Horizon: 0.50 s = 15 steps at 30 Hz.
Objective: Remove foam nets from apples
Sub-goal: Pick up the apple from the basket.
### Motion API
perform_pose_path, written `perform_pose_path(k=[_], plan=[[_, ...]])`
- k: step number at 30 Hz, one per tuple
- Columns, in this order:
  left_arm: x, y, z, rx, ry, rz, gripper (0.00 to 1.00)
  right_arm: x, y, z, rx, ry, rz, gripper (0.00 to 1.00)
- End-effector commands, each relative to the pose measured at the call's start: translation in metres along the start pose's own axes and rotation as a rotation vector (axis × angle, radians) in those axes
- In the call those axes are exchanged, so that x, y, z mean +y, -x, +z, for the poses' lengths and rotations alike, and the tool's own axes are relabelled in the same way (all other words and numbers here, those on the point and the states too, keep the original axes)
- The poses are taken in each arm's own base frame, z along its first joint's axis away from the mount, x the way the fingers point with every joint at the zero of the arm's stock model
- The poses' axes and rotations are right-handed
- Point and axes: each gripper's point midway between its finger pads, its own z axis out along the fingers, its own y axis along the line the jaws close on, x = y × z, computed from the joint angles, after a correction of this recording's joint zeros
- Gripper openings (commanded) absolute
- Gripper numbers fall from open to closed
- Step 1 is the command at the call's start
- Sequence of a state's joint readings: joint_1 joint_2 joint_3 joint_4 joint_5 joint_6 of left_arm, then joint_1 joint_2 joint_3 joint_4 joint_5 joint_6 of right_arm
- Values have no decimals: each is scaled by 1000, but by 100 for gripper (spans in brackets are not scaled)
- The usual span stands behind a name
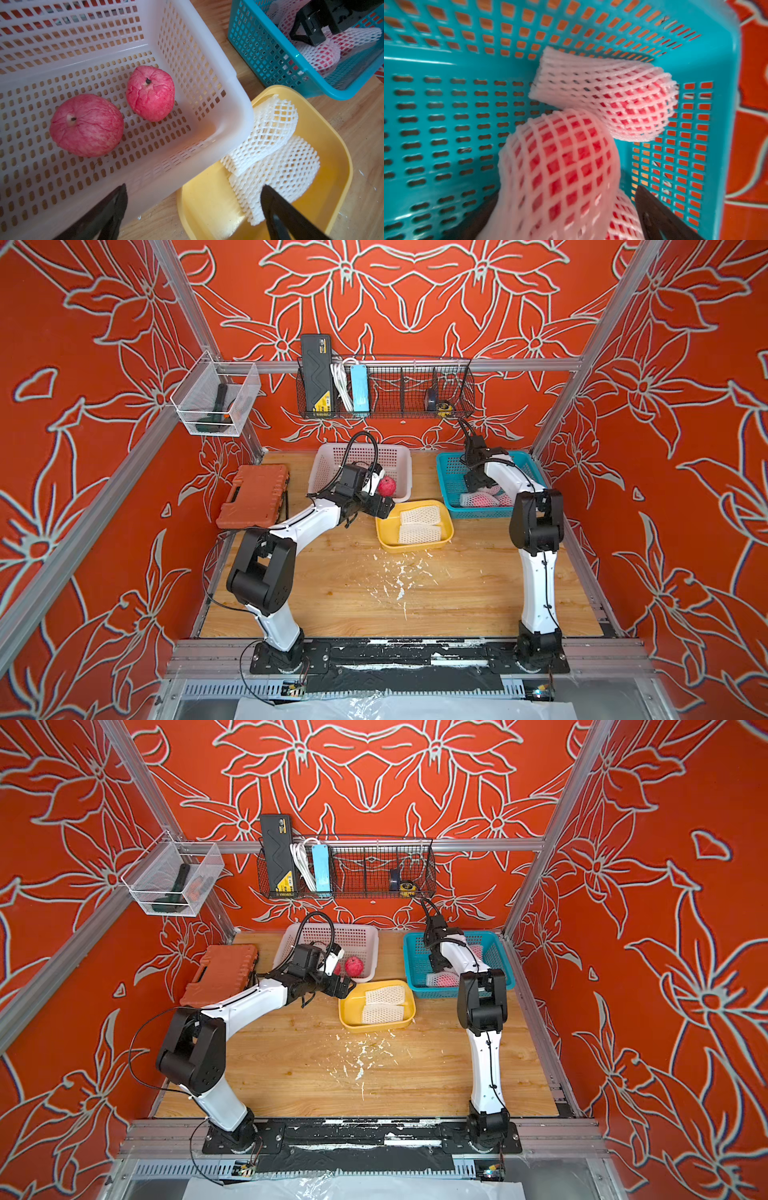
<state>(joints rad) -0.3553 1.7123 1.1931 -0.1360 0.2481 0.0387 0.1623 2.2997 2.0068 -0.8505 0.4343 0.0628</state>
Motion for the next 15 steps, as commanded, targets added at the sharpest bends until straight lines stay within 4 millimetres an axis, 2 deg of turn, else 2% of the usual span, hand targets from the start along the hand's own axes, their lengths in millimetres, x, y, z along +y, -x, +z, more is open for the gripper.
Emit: perform_pose_path(k=[1,6,11,15], plan=[[-2,-12,7,53,-10,-7,98,4,-8,14,52,66,53,91],[-2,-11,6,54,-8,-5,98,6,-14,22,78,115,86,87],[-2,-7,4,49,-7,-4,98,3,-17,26,92,132,95,87],[-3,-8,4,52,-8,-4,98,3,-17,32,97,148,100,81]])
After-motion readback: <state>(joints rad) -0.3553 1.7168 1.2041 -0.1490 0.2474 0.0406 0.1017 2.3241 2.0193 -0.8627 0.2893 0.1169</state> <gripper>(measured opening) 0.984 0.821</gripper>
